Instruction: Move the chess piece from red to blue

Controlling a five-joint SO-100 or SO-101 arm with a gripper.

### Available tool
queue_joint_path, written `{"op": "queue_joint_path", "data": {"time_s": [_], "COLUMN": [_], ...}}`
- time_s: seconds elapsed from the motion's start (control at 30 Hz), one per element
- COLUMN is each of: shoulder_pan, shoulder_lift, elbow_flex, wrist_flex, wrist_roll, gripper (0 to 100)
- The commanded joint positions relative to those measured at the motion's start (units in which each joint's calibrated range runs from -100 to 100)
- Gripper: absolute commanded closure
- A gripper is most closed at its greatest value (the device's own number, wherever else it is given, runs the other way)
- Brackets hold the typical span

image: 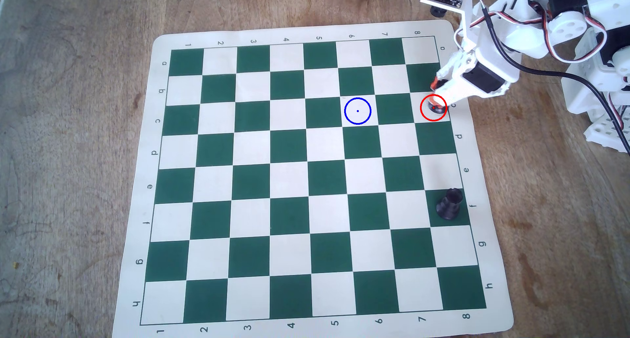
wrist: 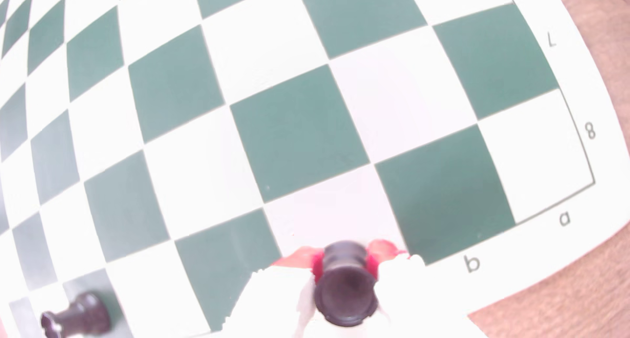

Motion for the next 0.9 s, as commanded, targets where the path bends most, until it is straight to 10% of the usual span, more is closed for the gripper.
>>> {"op": "queue_joint_path", "data": {"time_s": [0.0, 0.33, 0.87], "shoulder_pan": [-0.77, -0.69, -1.94], "shoulder_lift": [-3.69, -0.13, 33.92], "elbow_flex": [-13.66, -49.39, -51.65], "wrist_flex": [11.2, 30.69, 5.71], "wrist_roll": [-0.73, 0.1, -1.07], "gripper": [100, 99, 99]}}
